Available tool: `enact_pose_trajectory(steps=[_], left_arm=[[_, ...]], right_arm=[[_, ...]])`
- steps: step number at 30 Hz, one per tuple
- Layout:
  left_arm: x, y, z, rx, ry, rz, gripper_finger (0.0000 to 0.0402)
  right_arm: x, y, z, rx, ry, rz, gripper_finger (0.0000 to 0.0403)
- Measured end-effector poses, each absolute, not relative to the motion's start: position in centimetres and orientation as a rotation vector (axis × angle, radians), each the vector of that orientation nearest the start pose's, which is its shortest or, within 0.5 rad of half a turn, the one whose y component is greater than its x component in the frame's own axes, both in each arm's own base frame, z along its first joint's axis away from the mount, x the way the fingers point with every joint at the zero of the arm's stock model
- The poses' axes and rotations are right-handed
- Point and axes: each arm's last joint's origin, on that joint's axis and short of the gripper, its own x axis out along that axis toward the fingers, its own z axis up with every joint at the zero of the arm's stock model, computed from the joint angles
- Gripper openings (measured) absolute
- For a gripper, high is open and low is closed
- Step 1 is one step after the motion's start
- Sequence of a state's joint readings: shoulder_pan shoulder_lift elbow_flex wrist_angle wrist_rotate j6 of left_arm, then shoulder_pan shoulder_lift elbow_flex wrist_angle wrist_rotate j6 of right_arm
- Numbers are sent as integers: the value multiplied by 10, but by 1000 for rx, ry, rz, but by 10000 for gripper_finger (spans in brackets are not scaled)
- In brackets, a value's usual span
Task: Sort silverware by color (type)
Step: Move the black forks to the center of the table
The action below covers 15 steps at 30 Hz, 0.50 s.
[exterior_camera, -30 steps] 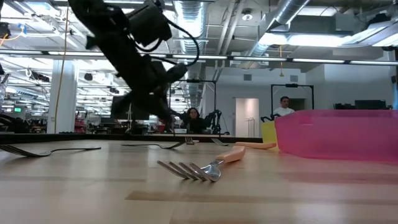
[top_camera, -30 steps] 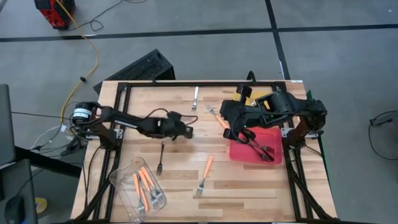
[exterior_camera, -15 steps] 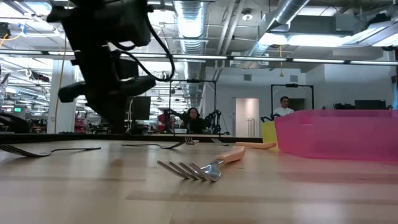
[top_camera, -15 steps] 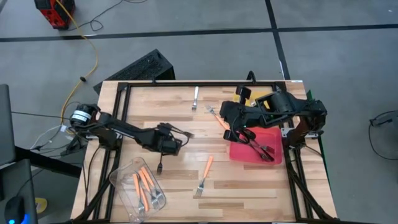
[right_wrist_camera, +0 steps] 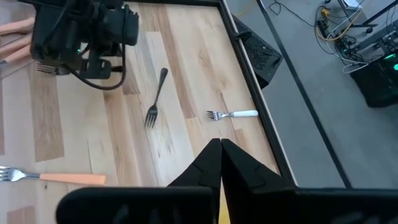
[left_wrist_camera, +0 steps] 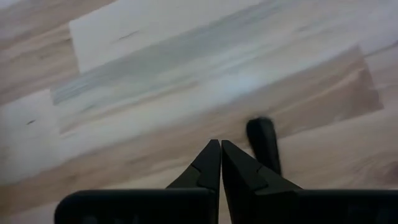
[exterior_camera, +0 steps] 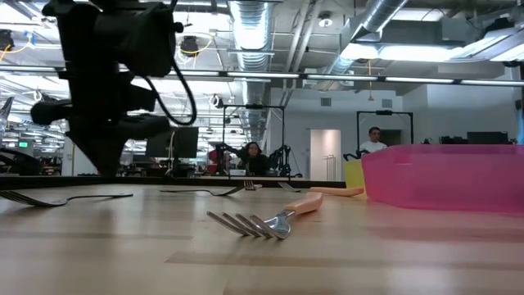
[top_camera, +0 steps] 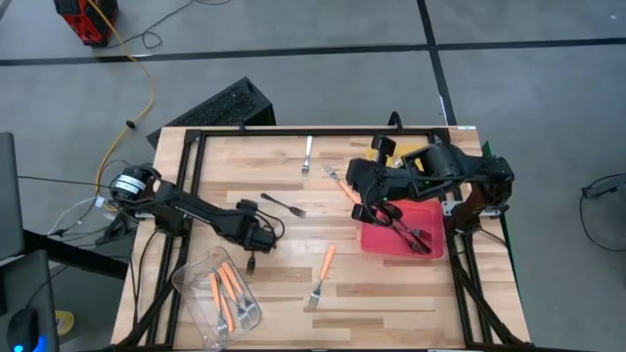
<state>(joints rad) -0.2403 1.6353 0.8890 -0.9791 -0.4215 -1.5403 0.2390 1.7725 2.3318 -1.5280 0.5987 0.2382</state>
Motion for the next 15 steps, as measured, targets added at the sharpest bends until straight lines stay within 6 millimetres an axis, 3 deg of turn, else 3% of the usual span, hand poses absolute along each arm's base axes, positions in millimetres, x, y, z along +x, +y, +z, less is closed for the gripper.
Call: enact_pose_trajectory(steps=[15], left_arm=[[246,-62,135,-667,1151,1159,0]], right_arm=[[295,56,467,-179,845,-427,30]])
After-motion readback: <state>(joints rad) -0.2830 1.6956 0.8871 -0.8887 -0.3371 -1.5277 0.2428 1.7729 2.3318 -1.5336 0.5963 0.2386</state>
